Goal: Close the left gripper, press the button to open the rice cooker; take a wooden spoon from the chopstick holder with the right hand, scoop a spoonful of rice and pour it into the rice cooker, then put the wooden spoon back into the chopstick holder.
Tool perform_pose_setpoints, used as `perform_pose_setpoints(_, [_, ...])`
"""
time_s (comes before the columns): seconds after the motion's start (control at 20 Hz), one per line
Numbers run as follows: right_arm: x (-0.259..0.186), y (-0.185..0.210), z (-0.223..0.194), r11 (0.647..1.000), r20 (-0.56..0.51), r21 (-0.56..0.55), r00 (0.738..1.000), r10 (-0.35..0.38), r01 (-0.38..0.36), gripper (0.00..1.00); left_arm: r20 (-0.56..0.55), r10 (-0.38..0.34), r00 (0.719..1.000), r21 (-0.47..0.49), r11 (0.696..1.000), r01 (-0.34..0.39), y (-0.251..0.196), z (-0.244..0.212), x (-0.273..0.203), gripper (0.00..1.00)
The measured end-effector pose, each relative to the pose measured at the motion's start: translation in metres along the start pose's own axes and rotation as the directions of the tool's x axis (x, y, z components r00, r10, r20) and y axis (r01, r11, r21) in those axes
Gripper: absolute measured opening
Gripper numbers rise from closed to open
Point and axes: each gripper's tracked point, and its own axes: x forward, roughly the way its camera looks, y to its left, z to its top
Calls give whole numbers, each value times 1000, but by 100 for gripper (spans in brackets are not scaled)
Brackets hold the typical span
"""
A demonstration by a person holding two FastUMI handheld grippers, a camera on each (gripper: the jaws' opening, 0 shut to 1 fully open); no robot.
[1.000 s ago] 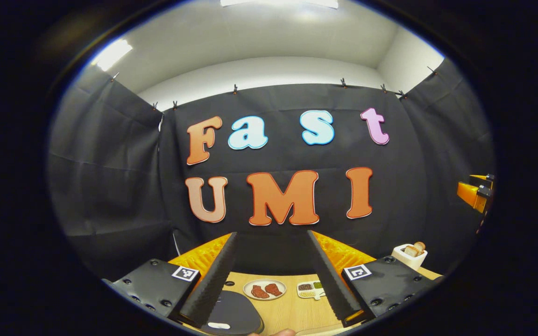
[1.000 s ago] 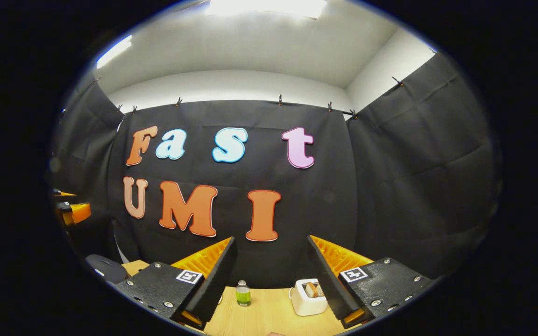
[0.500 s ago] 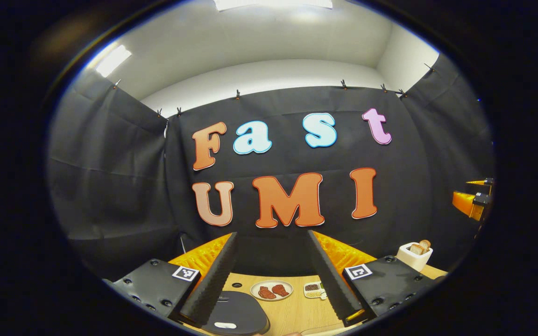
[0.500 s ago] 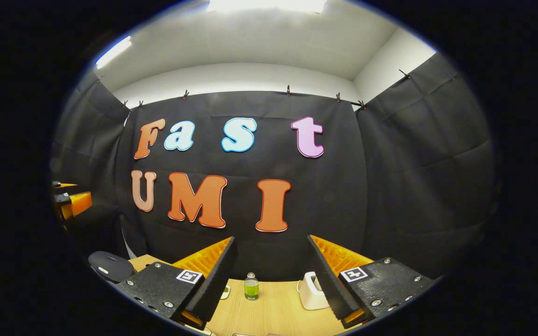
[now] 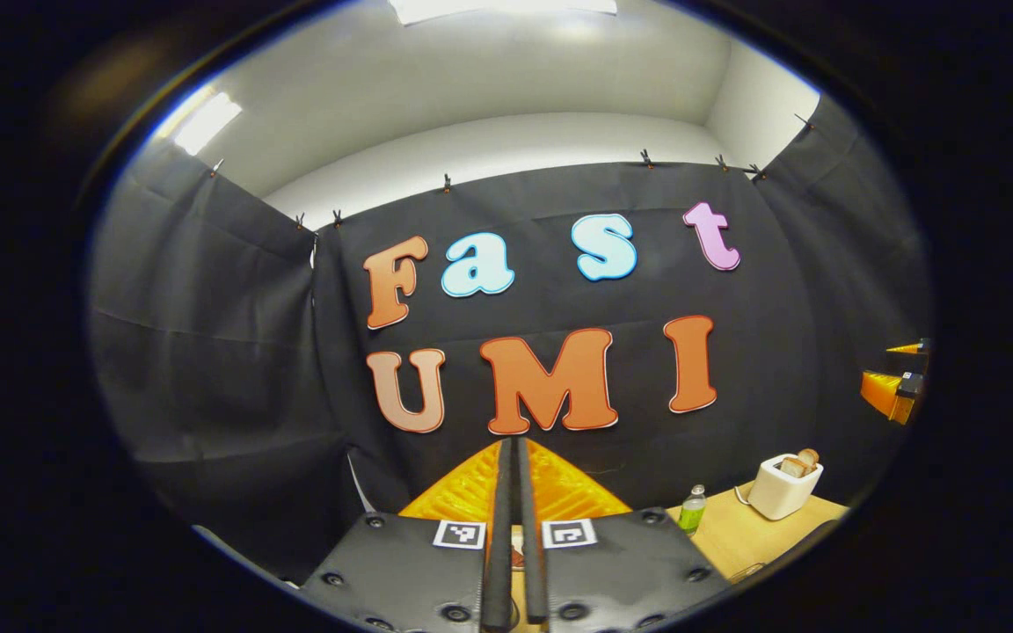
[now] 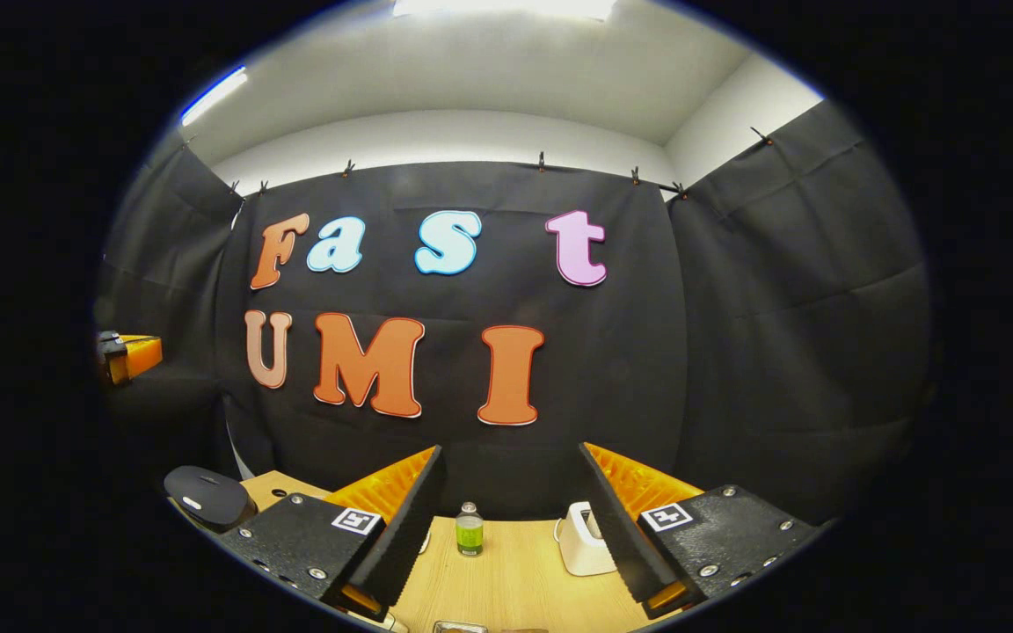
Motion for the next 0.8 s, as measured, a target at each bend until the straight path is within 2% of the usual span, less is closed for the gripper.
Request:
perform_pose_setpoints(0.05, [-3, -2, -2, 1000, -5, 1, 1000, -1, 1, 92, -16, 30, 999, 15, 999, -29, 9, -5, -5, 8])
perform_pose_setpoints(0.1, [-8, -5, -5, 1000, -14, 2, 1000, 0, 0, 93, -34, 32, 999, 16, 999, -32, 13, -7, 1, 0])
perform_pose_setpoints(0.15, [-13, -7, -9, 1000, -22, 3, 1000, 2, -2, 94, -56, 16, 998, 7, 1000, -15, 11, -10, 4, 2])
perform_pose_setpoints(0.2, [-16, -9, -12, 1000, -31, 1, 1000, -2, 2, 95, -79, 31, 996, 0, 1000, -31, 16, -17, 9, 5])
perform_pose_setpoints(0.25, [-17, -11, -13, 1000, -38, 0, 999, -5, 5, 84, -118, 26, 993, -15, 999, -28, 18, -24, 14, 1])
perform_pose_setpoints(0.3, [-17, -13, -15, 1000, -44, 0, 999, -10, 10, 86, -164, 21, 986, -38, 999, -28, 21, -33, 18, 5])
perform_pose_setpoints(0.4, [-19, -15, -16, 1000, -52, 3, 998, -16, 17, 86, -289, -5, 957, -72, 997, -16, 26, -57, 26, 5])
perform_pose_setpoints(0.45, [-19, -17, -17, 1000, -55, 2, 998, -21, 21, 86, -352, -5, 936, -80, 997, -25, 32, -74, 27, 5])
perform_pose_setpoints(0.6, [-24, -21, -19, 999, -61, -7, 998, -35, 34, 86, -532, -25, 846, -107, 994, -38, 39, -121, 25, 5])
perform_pose_setpoints(0.65, [-28, -23, -20, 999, -60, -9, 997, -43, 42, 86, -583, -36, 812, -124, 991, -45, 41, -137, 24, 1])
perform_pose_setpoints(0.7, [-28, -26, -20, 999, -59, -10, 997, -53, 53, 86, -632, -51, 773, -148, 987, -55, 42, -150, 20, 6])
perform_pose_setpoints(0.8, [-30, -31, -21, 998, -60, -9, 996, -70, 69, 86, -724, -76, 686, -181, 980, -83, 46, -178, 12, 6])
